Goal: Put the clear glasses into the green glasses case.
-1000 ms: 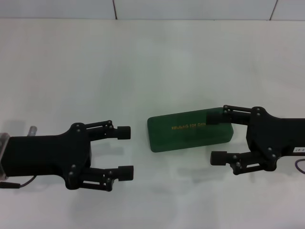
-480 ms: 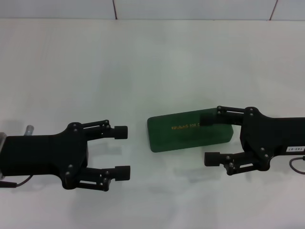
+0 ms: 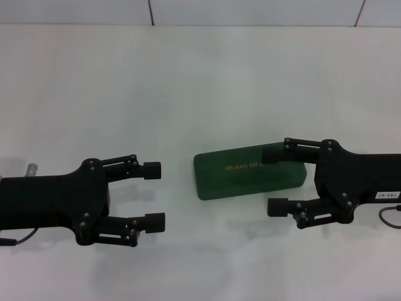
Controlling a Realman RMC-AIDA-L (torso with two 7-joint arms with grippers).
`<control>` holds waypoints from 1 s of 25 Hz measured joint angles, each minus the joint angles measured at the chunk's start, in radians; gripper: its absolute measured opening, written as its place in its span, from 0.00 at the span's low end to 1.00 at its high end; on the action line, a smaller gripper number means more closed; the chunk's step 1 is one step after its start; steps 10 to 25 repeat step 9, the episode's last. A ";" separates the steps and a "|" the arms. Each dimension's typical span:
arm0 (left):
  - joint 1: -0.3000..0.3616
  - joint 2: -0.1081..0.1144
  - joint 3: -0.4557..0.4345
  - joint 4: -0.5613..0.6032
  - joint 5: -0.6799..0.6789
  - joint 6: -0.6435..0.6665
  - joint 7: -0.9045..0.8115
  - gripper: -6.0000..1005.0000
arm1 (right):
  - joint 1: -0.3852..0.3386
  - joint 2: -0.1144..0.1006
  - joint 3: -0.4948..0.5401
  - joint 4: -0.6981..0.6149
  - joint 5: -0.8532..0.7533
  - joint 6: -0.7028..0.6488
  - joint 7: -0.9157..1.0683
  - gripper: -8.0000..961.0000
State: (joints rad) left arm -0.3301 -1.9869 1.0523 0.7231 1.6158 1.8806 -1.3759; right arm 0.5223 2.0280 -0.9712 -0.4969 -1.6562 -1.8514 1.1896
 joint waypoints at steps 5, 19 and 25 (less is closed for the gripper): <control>0.000 0.000 0.000 -0.001 0.001 0.000 0.000 0.89 | 0.001 0.000 0.000 0.008 0.000 0.000 -0.003 0.90; 0.000 0.000 0.000 -0.002 0.010 0.001 -0.001 0.89 | 0.001 0.000 0.000 0.008 0.000 0.000 -0.003 0.91; 0.000 0.000 0.000 -0.002 0.010 0.001 -0.001 0.89 | 0.001 0.000 0.000 0.008 0.000 0.000 -0.003 0.91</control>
